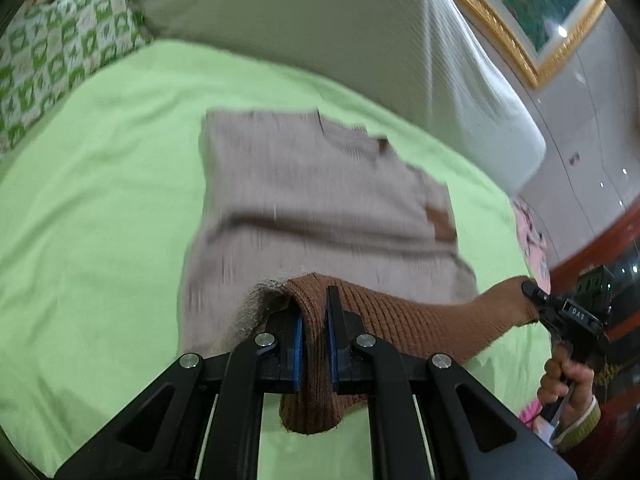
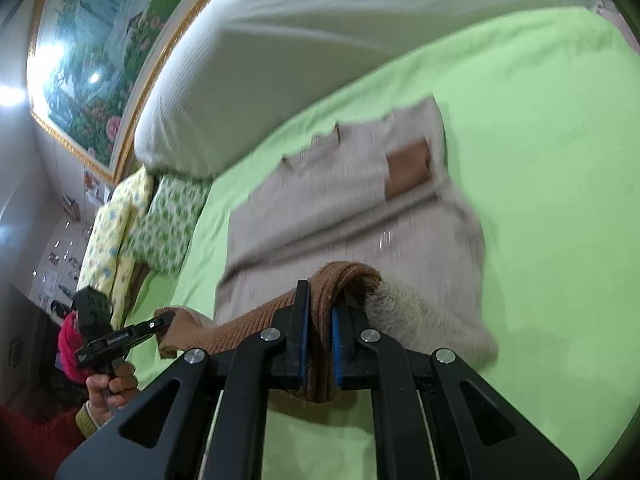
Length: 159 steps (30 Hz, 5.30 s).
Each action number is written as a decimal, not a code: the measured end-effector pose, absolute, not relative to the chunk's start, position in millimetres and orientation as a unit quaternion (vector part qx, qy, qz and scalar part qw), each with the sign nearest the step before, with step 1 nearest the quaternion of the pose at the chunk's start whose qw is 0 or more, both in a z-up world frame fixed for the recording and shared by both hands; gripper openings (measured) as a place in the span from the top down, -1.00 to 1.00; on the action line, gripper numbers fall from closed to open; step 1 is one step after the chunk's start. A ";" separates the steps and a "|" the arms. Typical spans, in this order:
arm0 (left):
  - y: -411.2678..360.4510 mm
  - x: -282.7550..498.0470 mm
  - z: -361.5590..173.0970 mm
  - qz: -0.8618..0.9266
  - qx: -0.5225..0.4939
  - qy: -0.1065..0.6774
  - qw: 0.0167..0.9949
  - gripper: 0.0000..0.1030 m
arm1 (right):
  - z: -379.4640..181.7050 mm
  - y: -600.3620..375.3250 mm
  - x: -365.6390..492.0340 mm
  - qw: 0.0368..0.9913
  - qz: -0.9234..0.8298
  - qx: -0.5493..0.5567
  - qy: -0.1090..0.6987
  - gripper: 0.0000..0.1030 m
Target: Fold small clothes
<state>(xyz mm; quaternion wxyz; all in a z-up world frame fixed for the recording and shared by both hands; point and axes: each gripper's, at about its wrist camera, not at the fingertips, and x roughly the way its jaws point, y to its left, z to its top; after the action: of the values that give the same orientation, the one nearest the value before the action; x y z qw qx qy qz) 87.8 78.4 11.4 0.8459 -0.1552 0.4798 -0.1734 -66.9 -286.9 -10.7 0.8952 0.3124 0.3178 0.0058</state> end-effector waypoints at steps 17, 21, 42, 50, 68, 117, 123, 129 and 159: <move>55.9 256.2 -15.7 -0.117 -0.174 0.471 0.857 0.85 | -14.0 -362.4 107.0 0.892 0.001 0.317 0.323 0.81; 55.3 289.4 -28.4 -0.104 -0.182 0.475 0.855 0.85 | -22.6 -376.3 135.8 0.888 -0.004 0.319 0.330 0.81; 68.1 294.2 -37.4 -0.033 -0.151 0.483 0.862 -0.23 | -18.8 -422.2 127.9 0.894 -0.087 0.285 0.335 -0.05; 65.0 252.3 -60.5 -0.003 -0.090 0.515 0.853 -0.23 | -30.4 -370.8 130.5 0.907 -0.078 0.110 0.399 -0.16; 80.0 226.9 -96.9 0.045 -0.055 0.542 0.838 0.66 | -70.8 -436.0 115.4 0.864 -0.146 0.265 0.402 0.86; 46.1 300.6 -83.3 -0.032 -0.125 0.485 0.865 0.18 | -61.7 -416.5 174.6 0.901 -0.137 0.224 0.345 0.64; 58.5 226.0 -71.0 -0.005 -0.161 0.488 0.858 -0.13 | -52.3 -362.9 147.0 0.912 -0.045 0.200 0.357 0.54; 89.0 145.3 -76.8 0.062 -0.231 0.505 0.829 -0.30 | -63.6 -292.5 156.6 0.910 0.053 0.144 0.385 0.33; 122.3 229.3 -125.0 -0.009 -0.310 0.558 0.770 -0.52 | -66.2 -279.2 124.9 0.891 -0.011 0.220 0.398 0.27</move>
<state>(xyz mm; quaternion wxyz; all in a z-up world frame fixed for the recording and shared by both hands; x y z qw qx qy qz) 229.3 122.3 -125.0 0.7702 -0.3096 0.5576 -0.0094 124.9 -279.2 -66.2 0.8906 0.2199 0.3980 -0.0113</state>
